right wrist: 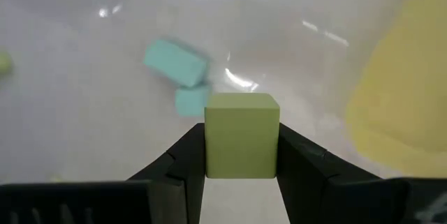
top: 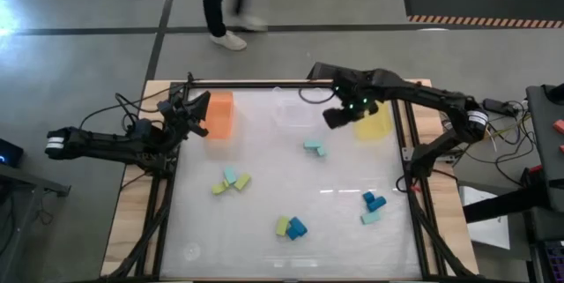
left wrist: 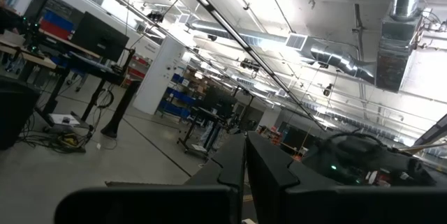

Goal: Sort & place blocks by color
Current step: Put the green square block into the yellow bin

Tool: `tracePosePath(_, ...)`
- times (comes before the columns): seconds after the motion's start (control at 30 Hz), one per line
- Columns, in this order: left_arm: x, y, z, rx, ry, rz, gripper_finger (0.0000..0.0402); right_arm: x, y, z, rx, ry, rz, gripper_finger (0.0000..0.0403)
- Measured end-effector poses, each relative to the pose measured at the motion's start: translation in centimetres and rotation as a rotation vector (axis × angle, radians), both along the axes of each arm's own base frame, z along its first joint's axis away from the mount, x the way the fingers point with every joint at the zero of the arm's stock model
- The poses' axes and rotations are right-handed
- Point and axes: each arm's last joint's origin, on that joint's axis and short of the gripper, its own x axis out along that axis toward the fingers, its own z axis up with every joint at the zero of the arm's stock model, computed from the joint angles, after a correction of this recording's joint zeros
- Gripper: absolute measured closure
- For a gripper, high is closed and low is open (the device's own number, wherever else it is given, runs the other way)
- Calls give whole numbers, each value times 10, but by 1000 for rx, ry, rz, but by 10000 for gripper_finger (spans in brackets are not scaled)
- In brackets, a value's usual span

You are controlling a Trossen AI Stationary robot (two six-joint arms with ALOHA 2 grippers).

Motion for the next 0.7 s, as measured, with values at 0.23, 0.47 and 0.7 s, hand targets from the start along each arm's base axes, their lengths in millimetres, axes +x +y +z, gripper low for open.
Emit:
tracePosePath(0.23, 0, 0, 0, 0, 0, 0, 402, -25, -35, -6, 36, 35, -212, 276)
tracePosePath(0.47, 0, 0, 0, 0, 0, 0, 402, -59, -70, -14, -6, 97, -344, 276)
tracePosePath(0.7, 0, 0, -1, 0, 5, 0, 402, -88, -94, -17, -54, 135, -378, 276)
